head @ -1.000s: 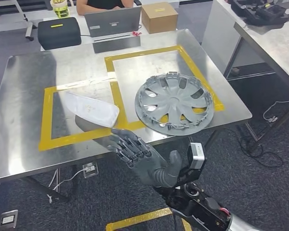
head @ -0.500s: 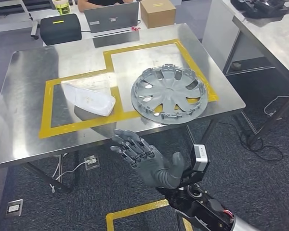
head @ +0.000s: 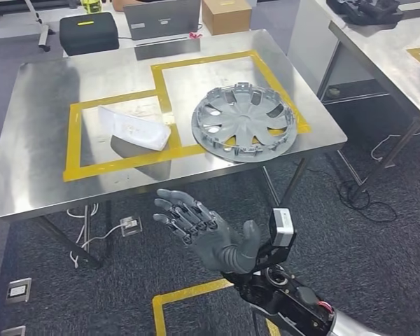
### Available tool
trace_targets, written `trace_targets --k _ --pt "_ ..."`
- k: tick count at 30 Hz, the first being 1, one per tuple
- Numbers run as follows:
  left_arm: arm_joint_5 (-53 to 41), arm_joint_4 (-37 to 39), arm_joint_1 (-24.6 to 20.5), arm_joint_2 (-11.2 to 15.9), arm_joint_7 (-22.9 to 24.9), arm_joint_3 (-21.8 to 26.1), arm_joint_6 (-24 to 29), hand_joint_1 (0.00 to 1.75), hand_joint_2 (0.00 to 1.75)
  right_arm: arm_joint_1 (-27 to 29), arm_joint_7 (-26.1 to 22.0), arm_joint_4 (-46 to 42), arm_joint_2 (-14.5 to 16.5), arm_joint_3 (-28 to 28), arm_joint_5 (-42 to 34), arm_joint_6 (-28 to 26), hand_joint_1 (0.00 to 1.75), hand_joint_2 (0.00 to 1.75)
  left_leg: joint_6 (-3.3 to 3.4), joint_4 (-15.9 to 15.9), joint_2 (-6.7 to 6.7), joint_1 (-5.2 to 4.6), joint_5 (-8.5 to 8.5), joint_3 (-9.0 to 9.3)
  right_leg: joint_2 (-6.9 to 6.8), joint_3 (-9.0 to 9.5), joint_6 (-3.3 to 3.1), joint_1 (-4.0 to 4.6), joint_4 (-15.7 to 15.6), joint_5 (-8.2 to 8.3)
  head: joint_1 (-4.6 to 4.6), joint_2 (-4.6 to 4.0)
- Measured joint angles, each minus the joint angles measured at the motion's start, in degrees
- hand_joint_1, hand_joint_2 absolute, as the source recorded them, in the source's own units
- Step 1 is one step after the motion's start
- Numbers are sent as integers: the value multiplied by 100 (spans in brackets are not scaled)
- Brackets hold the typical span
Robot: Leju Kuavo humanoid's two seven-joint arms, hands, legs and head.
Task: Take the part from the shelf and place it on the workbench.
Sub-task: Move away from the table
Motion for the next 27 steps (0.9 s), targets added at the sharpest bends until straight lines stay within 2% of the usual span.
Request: trace_targets --k 1,2,3,4,5,6,7,9,10,11,13,14,15,17,18,19,20,21,23,24,25,26,27 --pt "-6 0 0 0 -3 0 -1 0 0 2 0 2 0 4 9 -13 0 175 42 0 16 -5 40 -47 2 -108 12 -8 339 -282 27 0" --pt "-14 0 1 1 -7 0 -1 0 0 4 1 4 0 7 20 -27 0 175 72 3 23 -15 82 -101 0 -222 23 -9 751 -554 62 0" --pt "-21 0 2 1 -10 0 -2 0 0 8 1 7 0 8 33 -39 0 175 86 8 28 -26 124 -157 0 -303 35 -13 1125 -733 84 0" --pt "-28 0 4 2 -11 0 -2 0 0 12 1 10 0 9 42 -48 0 175 87 16 29 -34 165 -213 0 -315 42 -12 1359 -783 99 0" --pt "-31 0 6 1 -12 0 -2 0 0 15 1 12 0 10 47 -51 0 175 82 30 29 -41 200 -267 0 -229 42 -12 1383 -708 112 0" --pt "-32 0 8 1 -12 0 -3 0 0 16 1 13 0 10 51 -54 0 175 73 50 28 -45 228 -316 -1 -32 34 -12 1166 -545 126 0" --pt "-33 0 10 -1 -12 0 -3 0 0 13 1 13 0 11 52 -58 0 175 61 78 28 -47 248 -357 -1 248 15 -10 771 -375 143 0" --pt "-35 0 11 -9 -13 0 -4 0 0 2 -1 11 0 11 55 -63 0 175 22 142 26 -65 281 -426 -2 767 -32 10 -54 -230 185 0" --pt "-36 0 12 -14 -14 -1 -4 0 0 -1 -2 10 0 11 56 -66 0 175 -8 165 26 -73 304 -451 -1 894 -50 22 -296 -235 195 0" --pt "-37 0 12 -19 -14 -1 -4 0 0 -3 -3 9 0 11 56 -68 0 175 -43 175 27 -79 335 -473 3 925 -65 34 -395 -259 202 0" --pt "-38 0 16 -17 -14 -2 -4 0 0 -2 -2 9 0 14 56 -76 0 175 -121 200 18 -84 368 -521 3 844 -129 11 -441 -206 187 0" --pt "-40 0 16 -17 -14 -2 -4 0 0 -4 -2 9 0 16 56 -82 0 175 -157 283 6 -82 284 -576 2 801 -175 -7 -461 -160 167 0" --pt "-42 0 17 -16 -15 -2 -4 0 0 -6 -2 9 0 19 56 -87 0 175 -191 473 -6 -76 100 -669 -6 743 -222 -25 -480 -102 131 0" --pt "-46 0 17 -20 -16 -2 -4 0 0 -6 -2 9 0 21 58 -95 0 175 -248 1157 -21 -45 -443 -936 -16 624 -275 -31 -487 1 47 0" --pt "-48 0 19 -21 -16 -2 -4 0 0 -1 -3 9 0 22 63 -97 0 175 -272 1542 -22 -30 -642 -1059 -20 553 -284 -29 -482 50 10 0" --pt "-51 0 21 -21 -16 -2 -4 0 0 6 -4 10 0 23 69 -97 0 175 -292 1814 -22 -16 -704 -1118 -21 485 -282 -29 -476 94 -15 0" --pt "-54 0 21 -22 -16 -2 -4 0 0 12 -8 10 0 23 79 -93 0 175 -307 1911 -22 -3 -635 -1093 -21 422 -274 -32 -467 133 -34 0" --pt "-57 0 21 -22 -16 -2 -4 0 0 18 -11 11 0 24 93 -81 0 175 -314 1792 -22 11 -465 -962 -21 364 -262 -36 -457 166 -46 0" --pt "-61 0 16 -20 -21 -2 -4 0 0 26 -16 11 1 23 123 -44 0 175 -304 1051 -23 28 -137 -443 -18 284 -220 -39 -434 215 -61 0" --pt "-62 0 12 -18 -25 -2 -4 0 0 28 -16 11 2 22 134 -23 0 175 -285 617 -26 26 -73 -170 -17 259 -193 -32 -421 237 -68 0" --pt "-62 0 7 -15 -29 -2 -4 0 0 28 -16 11 2 21 141 -8 0 175 -258 293 -28 19 -76 22 -17 241 -158 -22 -409 262 -72 0" --pt "-62 0 4 -14 -33 -2 -4 0 0 29 -14 11 2 19 143 3 0 175 -227 108 -30 8 -110 119 -18 228 -122 -15 -402 287 -72 0" --pt "-62 0 4 -13 -34 -2 -3 0 0 30 -9 11 2 17 144 9 0 175 -190 31 -30 0 -124 132 -19 219 -84 -9 -399 313 -66 0"
